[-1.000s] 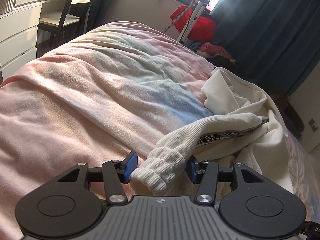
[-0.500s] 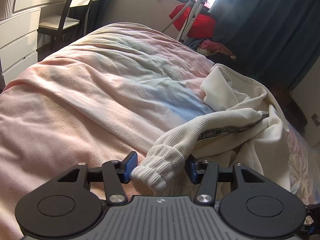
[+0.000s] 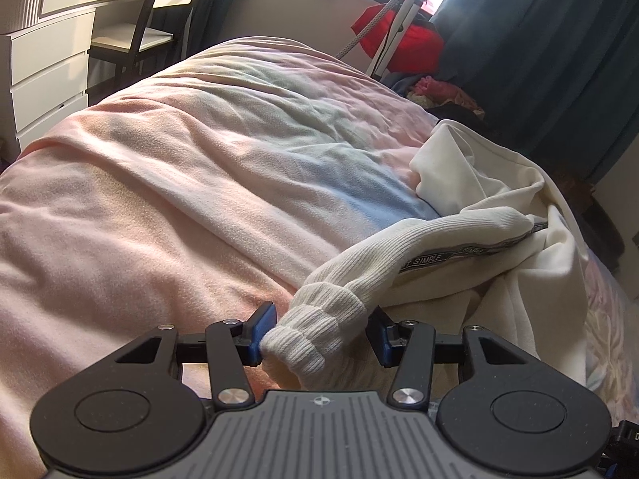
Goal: Fold clothes
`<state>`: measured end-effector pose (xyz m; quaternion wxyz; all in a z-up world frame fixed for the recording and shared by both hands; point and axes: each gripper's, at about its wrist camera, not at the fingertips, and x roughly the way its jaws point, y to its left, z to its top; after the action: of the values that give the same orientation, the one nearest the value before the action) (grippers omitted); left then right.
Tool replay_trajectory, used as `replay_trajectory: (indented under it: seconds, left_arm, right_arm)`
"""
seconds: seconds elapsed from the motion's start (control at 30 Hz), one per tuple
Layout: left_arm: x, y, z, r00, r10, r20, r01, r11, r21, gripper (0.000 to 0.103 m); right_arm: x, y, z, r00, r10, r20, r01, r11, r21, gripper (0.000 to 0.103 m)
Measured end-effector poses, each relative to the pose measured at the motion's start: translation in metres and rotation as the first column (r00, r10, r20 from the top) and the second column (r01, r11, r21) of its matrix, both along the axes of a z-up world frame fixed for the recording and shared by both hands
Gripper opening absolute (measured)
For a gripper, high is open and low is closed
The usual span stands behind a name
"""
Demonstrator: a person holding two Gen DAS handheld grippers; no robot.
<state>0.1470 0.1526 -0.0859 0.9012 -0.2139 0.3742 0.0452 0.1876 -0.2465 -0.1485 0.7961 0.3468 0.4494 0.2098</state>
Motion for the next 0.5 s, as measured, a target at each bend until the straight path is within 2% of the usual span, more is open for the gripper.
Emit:
replay_trajectory:
  seconds: [0.07, 0.1, 0.13, 0.17, 0.2, 0.27, 0.33, 0.4, 0.5]
  left_arm:
    - [0.001, 0.001, 0.0, 1.0, 0.016, 0.012, -0.016, 1.0, 0.011, 0.044]
    - [0.003, 0.002, 0.0, 1.0, 0.02, 0.022, -0.02, 1.0, 0.013, 0.042]
    - [0.004, 0.002, 0.002, 0.999, 0.021, 0.036, -0.021, 1.0, 0.014, 0.035]
    - [0.004, 0.002, 0.006, 0.997, 0.021, 0.071, -0.023, 0.999, 0.022, 0.025]
    - [0.003, 0.001, 0.012, 0.993, 0.023, 0.118, -0.028, 0.999, 0.034, 0.022]
    - [0.005, -0.003, 0.033, 0.979, 0.006, 0.202, -0.027, 0.994, 0.104, 0.019]
    - [0.011, 0.0, 0.057, 0.966, -0.014, 0.258, -0.017, 0.993, 0.119, 0.019]
    - [0.027, 0.014, 0.078, 0.962, -0.025, 0.271, -0.001, 0.996, 0.095, 0.019]
    - [0.058, 0.04, 0.103, 0.967, -0.055, 0.249, 0.024, 0.992, 0.123, 0.019]
  right_arm:
    - [-0.004, 0.0, 0.004, 0.999, -0.005, 0.033, 0.005, 1.0, -0.004, 0.039]
    - [-0.006, 0.0, 0.006, 0.999, -0.009, 0.05, 0.009, 1.0, -0.003, 0.037]
    - [-0.008, 0.0, 0.008, 0.998, -0.013, 0.066, 0.013, 1.0, -0.002, 0.033]
    - [-0.011, 0.001, 0.012, 0.996, -0.016, 0.086, 0.016, 1.0, 0.003, 0.031]
    - [-0.015, 0.002, 0.016, 0.994, -0.02, 0.107, 0.019, 1.0, 0.011, 0.031]
    - [-0.026, 0.004, 0.025, 0.992, -0.013, 0.122, 0.005, 0.998, 0.06, 0.031]
    - [-0.035, 0.012, 0.035, 0.988, 0.009, 0.155, -0.027, 0.993, 0.117, 0.031]
    - [-0.034, 0.028, 0.041, 0.985, 0.007, 0.173, -0.035, 0.987, 0.156, 0.031]
    - [-0.026, 0.059, 0.047, 0.982, 0.006, 0.188, -0.043, 0.98, 0.192, 0.03]
